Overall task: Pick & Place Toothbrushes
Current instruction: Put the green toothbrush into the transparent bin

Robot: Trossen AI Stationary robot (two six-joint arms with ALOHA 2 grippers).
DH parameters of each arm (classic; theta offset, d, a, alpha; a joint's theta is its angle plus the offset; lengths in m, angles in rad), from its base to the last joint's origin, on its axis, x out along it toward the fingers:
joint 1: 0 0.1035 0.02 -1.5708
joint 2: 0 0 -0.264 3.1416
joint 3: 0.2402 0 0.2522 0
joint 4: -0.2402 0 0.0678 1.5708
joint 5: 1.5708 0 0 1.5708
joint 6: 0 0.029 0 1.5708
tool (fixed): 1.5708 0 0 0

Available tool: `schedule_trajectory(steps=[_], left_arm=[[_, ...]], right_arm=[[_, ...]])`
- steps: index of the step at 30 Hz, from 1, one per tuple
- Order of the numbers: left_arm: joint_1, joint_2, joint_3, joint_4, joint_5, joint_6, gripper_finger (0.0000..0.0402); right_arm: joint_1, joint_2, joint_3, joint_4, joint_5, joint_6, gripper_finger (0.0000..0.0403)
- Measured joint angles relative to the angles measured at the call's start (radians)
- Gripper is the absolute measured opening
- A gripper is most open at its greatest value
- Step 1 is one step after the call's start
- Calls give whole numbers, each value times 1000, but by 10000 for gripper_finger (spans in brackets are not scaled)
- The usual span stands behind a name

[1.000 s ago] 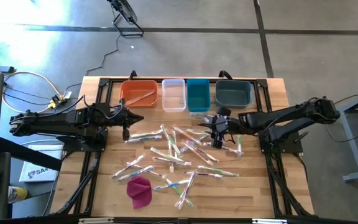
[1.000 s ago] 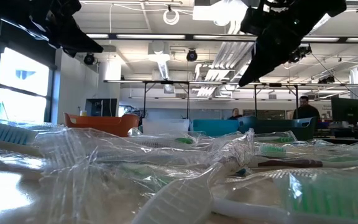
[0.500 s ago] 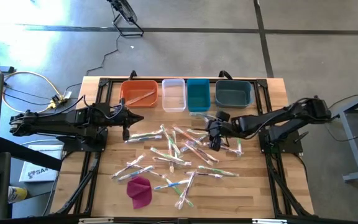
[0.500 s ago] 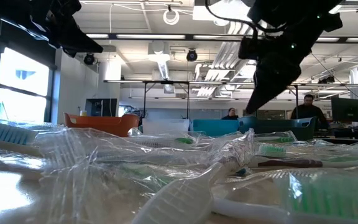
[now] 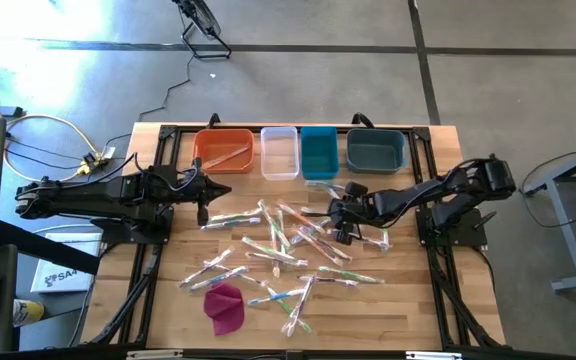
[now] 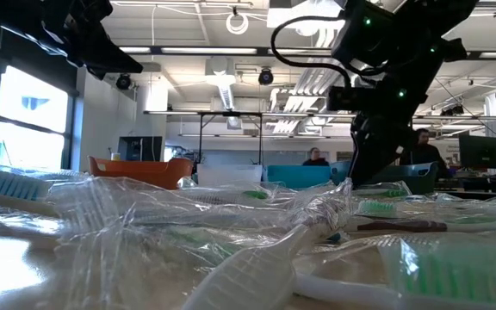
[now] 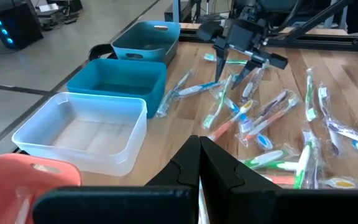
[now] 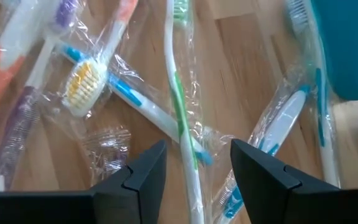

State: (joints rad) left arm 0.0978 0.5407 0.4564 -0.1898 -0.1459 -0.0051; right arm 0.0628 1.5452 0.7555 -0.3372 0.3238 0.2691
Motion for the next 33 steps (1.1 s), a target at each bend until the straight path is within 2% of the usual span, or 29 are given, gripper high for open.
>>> schedule_trajectory(steps=[33], left_arm=[[0,0,0,-23,0,-1,0]], right_arm=[[0,0,0,-3,41,74,171]])
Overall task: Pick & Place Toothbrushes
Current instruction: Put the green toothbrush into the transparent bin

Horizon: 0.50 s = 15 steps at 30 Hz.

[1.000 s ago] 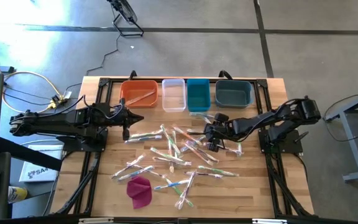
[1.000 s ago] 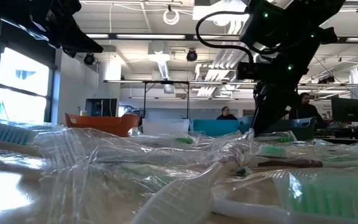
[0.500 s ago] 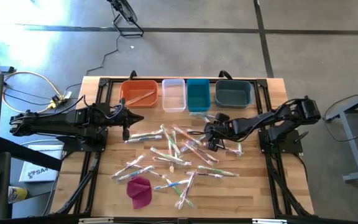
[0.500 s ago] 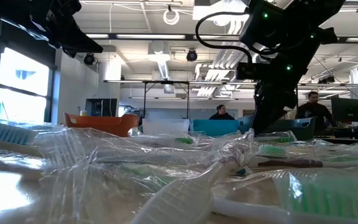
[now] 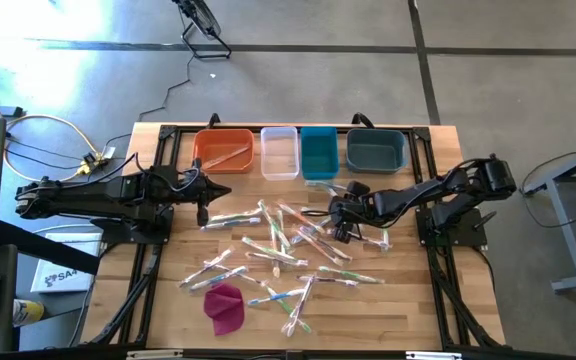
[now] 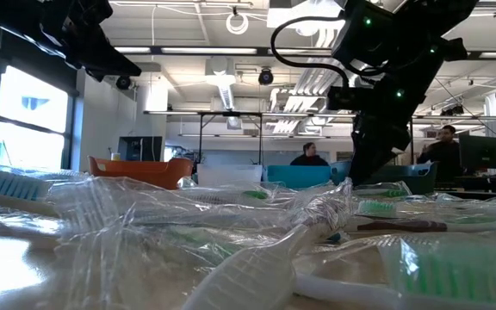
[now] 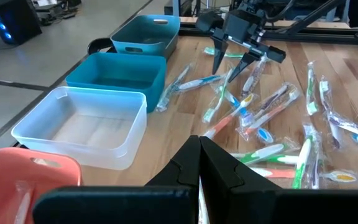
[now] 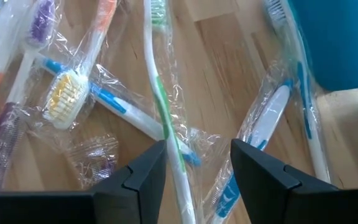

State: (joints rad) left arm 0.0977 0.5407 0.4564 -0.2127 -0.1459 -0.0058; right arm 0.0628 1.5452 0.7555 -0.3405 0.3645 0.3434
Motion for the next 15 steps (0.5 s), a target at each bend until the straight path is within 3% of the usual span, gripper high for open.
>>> schedule_trajectory(steps=[15], left_arm=[[0,0,0,0,0,0,0]], right_arm=[[0,0,0,-1,-58,5,171]])
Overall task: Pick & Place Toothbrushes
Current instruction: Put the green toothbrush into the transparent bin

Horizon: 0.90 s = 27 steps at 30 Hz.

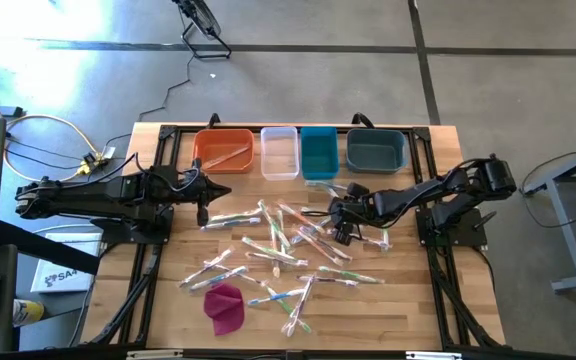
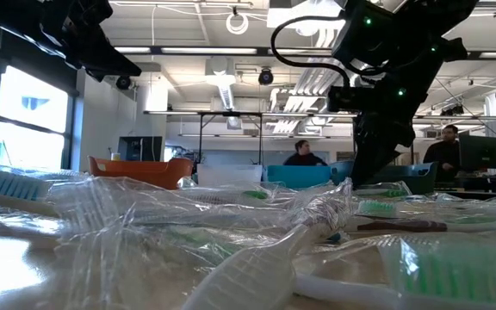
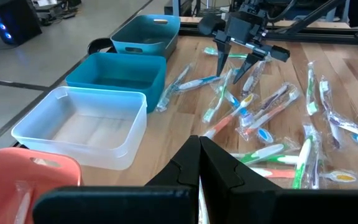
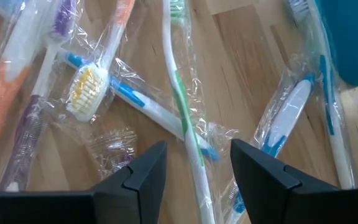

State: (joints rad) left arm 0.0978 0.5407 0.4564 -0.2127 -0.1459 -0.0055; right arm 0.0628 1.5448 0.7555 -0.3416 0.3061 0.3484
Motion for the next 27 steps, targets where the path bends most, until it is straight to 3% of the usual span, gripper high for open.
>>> schedule_trajectory(steps=[16,27], left_arm=[[0,0,0,0,0,0,0],[0,0,0,0,0,0,0]], right_arm=[[0,0,-63,25,8,50,169],[0,0,-63,35,8,48,76]])
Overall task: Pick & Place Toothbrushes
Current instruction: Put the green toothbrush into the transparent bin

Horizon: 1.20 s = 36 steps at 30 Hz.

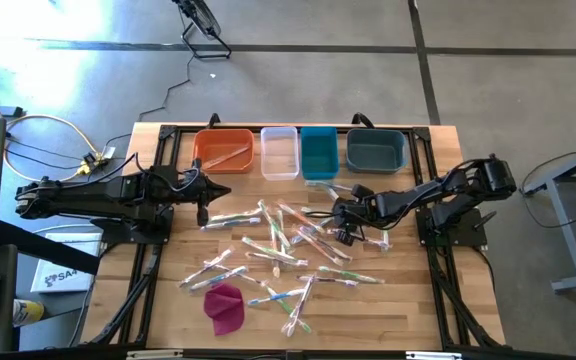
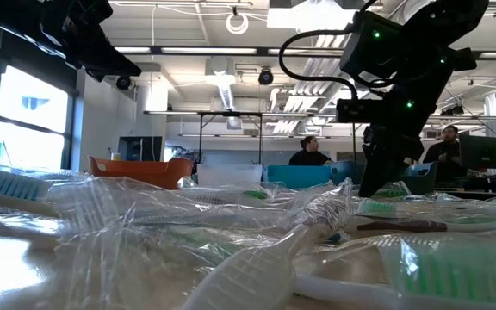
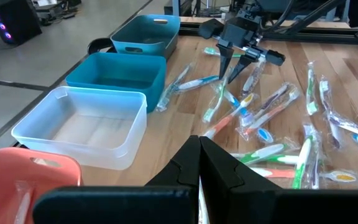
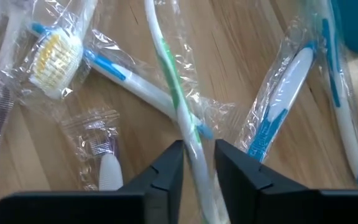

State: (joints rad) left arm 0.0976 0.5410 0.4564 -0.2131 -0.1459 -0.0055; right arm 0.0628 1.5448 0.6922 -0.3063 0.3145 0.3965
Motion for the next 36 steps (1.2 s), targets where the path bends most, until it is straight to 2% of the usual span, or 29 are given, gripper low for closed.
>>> schedule_trajectory(steps=[7,25,36], left_arm=[[0,0,0,0,0,0,0],[0,0,0,0,0,0,0],[0,0,0,0,0,0,0]], right_arm=[[0,0,0,0,-3,-16,16],[1,-14,12,59,3,-79,15],[0,-97,58,128,78,-140,15]])
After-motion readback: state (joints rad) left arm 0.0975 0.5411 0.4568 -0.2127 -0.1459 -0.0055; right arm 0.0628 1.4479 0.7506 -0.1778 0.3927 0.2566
